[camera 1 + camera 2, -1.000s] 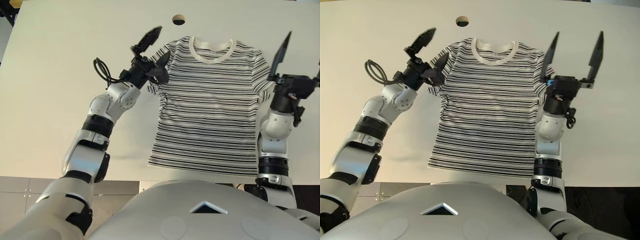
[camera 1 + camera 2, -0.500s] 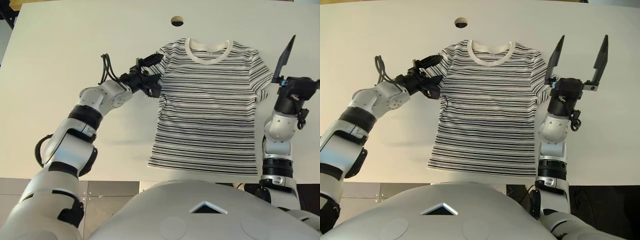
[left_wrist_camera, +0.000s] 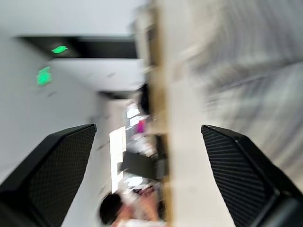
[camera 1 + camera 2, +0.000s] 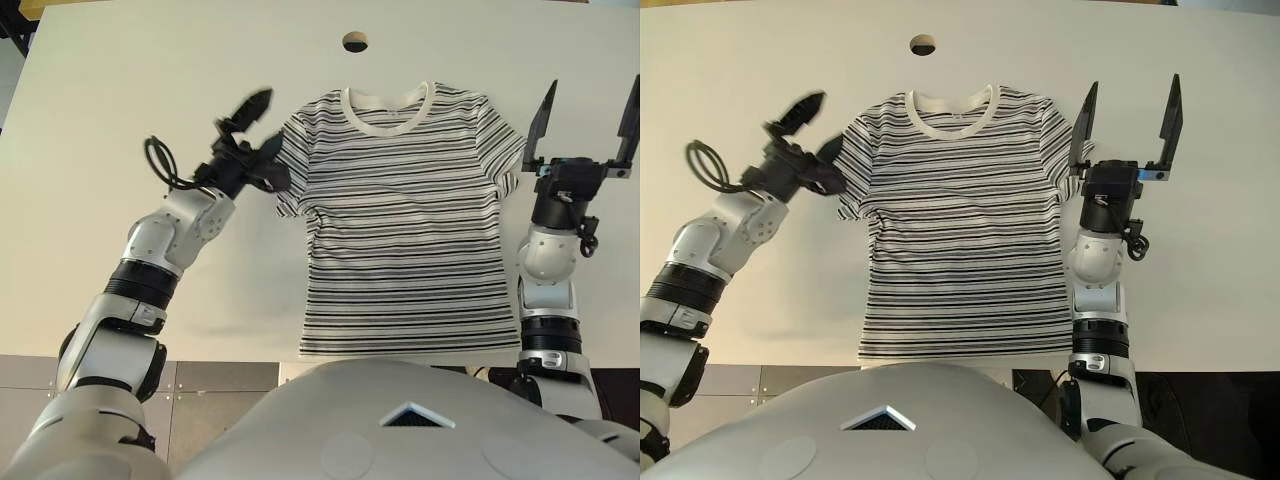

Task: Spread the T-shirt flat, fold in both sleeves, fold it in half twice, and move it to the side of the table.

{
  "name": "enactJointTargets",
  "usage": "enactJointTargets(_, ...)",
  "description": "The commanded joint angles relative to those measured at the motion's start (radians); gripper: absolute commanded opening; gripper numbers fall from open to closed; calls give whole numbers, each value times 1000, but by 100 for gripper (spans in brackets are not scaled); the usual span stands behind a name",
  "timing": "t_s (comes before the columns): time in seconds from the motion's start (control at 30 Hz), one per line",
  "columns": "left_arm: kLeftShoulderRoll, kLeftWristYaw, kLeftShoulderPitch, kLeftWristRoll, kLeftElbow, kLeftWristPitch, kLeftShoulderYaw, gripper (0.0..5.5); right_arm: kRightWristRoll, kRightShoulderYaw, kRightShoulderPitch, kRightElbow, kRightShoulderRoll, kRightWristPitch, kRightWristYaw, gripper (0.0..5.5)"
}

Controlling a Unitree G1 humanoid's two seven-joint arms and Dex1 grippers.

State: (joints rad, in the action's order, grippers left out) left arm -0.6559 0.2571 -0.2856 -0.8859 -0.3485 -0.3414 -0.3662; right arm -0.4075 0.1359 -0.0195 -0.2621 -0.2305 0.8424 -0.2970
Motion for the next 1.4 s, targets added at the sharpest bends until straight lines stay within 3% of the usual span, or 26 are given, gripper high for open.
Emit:
enactJointTargets(0.03, -18, 36, 58, 9, 115, 51, 77, 411, -1, -8, -7, -6, -9, 3, -7, 387)
enactJointTargets(0.2, -88, -37, 131, -18, 135, 121, 113, 411, -6, -15, -4, -5, -9, 5, -14, 387)
enactJointTargets(0.47, -151, -163, 9, -179, -169, 47, -93, 411, -14, -22, -4, -7, -22, 6, -20, 387)
enactJointTargets(0.63, -123, -170, -83, -180, -266, -64, -174, 411, -15, -21, -1, -10, -25, 6, -32, 387)
enactJointTargets(0.93, -144, -260, -45, -118, -137, -216, -244, 411, -20, -31, 8, -6, -11, -2, -38, 387)
enactJointTargets(1.17, -130, -245, -68, -132, -156, -144, -223, 411, -17, -31, 13, -4, -5, -5, -44, 387)
enactJointTargets(1.4, -105, -217, -75, -142, -206, -83, -228, 301, -10, -30, 20, 1, -6, -7, -41, 392)
